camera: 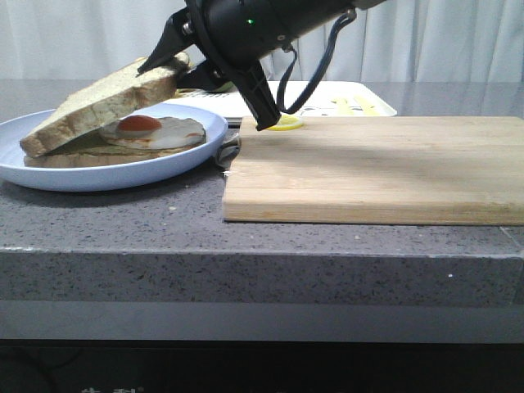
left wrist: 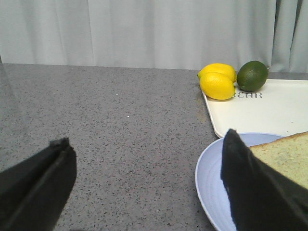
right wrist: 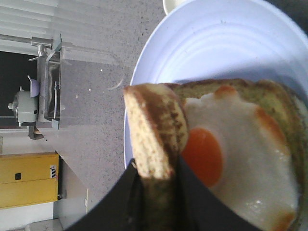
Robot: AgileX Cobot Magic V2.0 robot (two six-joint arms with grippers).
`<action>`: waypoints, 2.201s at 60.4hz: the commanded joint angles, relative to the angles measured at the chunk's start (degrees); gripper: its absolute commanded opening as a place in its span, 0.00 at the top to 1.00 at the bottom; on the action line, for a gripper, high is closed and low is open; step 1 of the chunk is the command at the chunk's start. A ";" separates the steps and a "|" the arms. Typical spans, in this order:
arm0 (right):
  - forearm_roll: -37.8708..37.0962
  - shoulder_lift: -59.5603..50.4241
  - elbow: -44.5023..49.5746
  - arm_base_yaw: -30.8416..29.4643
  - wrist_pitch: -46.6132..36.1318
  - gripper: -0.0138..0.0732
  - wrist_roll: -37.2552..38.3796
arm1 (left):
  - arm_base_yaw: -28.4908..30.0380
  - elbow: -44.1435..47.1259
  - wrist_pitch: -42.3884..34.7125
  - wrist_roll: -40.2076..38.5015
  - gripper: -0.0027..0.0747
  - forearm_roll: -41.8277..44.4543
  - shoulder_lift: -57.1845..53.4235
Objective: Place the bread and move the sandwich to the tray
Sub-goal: 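Carry the bread with the right gripper and lay it on the egg, then open the right gripper and withdraw it from the sandwich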
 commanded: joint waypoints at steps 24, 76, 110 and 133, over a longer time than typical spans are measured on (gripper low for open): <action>-1.00 -2.65 -1.60 -0.43 -0.49 0.67 -0.86 | -0.04 -2.24 -4.60 -0.23 0.19 -0.13 0.25; -6.77 -8.94 3.61 -6.10 3.89 0.42 -0.86 | -0.04 -2.24 -4.60 -0.23 0.19 -0.13 0.25; -45.85 -31.70 6.64 -15.56 15.95 0.91 -0.86 | -0.04 -2.24 -4.60 -0.23 0.19 -0.13 0.25; -72.10 -45.84 6.87 -28.93 22.03 0.91 11.02 | -0.04 -2.24 -4.60 -0.23 0.19 -0.13 0.25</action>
